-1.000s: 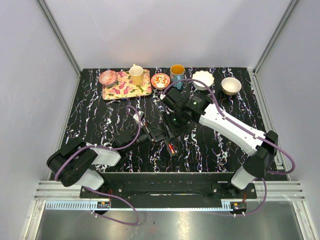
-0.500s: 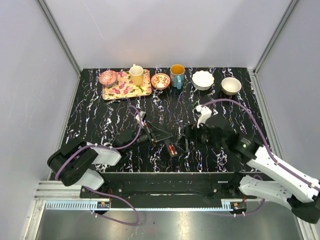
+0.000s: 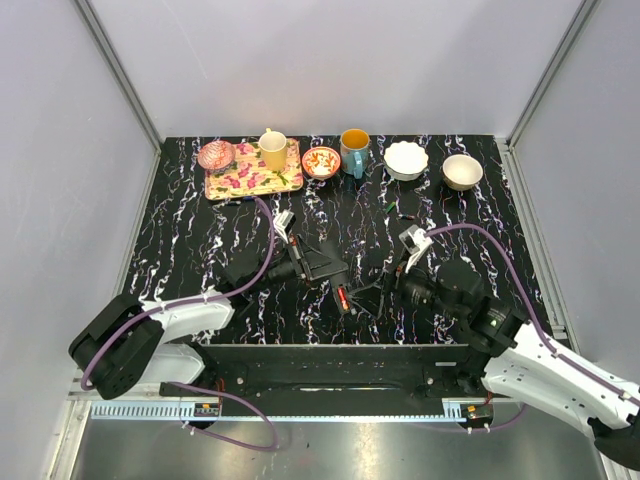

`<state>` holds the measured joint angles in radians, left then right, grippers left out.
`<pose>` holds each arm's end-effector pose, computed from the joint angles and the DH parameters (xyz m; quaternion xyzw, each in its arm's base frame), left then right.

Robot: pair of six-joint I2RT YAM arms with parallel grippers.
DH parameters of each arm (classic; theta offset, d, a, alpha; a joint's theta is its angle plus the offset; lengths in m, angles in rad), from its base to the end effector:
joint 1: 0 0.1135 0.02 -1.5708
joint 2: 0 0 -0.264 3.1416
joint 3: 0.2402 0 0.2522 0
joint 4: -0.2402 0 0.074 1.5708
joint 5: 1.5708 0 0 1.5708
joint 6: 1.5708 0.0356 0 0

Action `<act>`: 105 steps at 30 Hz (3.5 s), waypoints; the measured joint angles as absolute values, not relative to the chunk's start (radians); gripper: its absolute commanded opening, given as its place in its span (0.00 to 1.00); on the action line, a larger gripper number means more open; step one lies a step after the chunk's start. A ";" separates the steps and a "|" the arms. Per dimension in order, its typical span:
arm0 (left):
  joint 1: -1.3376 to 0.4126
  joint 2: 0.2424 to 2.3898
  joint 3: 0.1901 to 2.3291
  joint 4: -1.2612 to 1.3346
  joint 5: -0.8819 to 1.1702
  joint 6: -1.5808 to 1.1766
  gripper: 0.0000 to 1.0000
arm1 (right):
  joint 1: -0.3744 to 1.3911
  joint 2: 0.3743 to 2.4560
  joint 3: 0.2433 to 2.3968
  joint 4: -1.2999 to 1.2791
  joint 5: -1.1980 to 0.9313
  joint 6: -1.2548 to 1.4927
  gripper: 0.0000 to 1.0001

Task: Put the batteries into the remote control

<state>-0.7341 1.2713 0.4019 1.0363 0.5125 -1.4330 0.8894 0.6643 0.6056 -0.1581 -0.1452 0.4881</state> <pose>0.1736 -0.1802 0.2348 -0.0320 0.6531 -0.7293 0.2012 0.1011 0.1328 0.2983 -0.1995 0.7528 0.4408 0.4464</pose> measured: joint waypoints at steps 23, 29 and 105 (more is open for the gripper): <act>-0.734 1.524 0.294 1.206 0.503 -1.660 0.00 | 0.889 0.633 0.568 -0.065 -0.170 0.548 0.86; -0.734 1.525 0.297 1.236 0.504 -1.688 0.00 | 0.889 0.616 0.567 -0.143 -0.175 0.514 0.84; -0.740 1.385 0.328 1.253 0.506 -1.630 0.00 | 0.889 0.635 0.558 -0.150 -0.360 0.463 0.70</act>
<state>-0.7403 1.3846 0.3283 1.2526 0.5056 -1.6299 0.8890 0.6350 0.5579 -0.1497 -0.3603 0.4629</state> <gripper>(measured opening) 0.220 0.702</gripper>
